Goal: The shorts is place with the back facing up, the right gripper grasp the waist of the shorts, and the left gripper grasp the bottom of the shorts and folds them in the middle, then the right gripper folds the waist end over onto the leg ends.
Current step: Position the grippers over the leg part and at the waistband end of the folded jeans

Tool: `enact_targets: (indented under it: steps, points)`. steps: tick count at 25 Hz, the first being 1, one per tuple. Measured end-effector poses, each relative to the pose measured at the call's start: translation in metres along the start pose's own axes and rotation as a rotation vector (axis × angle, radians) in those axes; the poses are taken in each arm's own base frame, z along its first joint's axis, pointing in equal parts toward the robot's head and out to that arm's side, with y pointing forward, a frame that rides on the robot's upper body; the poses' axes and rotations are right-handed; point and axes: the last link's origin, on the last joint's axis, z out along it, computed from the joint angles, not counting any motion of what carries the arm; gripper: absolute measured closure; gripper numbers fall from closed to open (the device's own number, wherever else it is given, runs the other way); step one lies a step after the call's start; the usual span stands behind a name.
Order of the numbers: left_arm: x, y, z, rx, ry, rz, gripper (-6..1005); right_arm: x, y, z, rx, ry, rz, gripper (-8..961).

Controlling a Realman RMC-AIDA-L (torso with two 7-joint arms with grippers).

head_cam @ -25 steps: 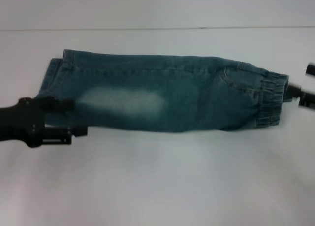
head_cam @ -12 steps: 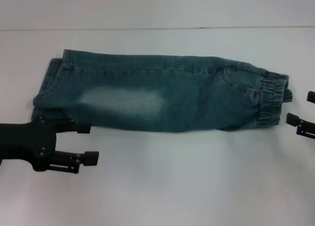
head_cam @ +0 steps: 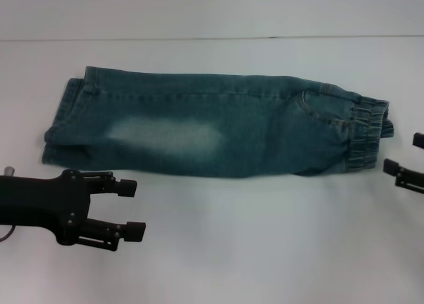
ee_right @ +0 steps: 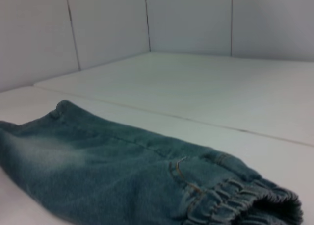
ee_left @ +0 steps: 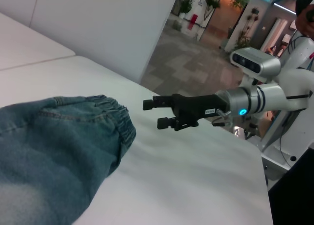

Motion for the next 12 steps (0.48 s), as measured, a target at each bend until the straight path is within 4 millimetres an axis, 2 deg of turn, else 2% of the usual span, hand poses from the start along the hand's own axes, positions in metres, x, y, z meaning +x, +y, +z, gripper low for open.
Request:
enact_targets:
  steps: [5, 12]
  points:
    - [0.001, 0.000, 0.003, -0.003, 0.001, -0.012, 77, 0.004, 0.000, 0.019, -0.007, 0.049, 0.001, 43]
    - [0.004, -0.001, 0.007, -0.009, 0.003, -0.022, 77, 0.000, 0.003, 0.039, -0.050, 0.076, -0.014, 49]
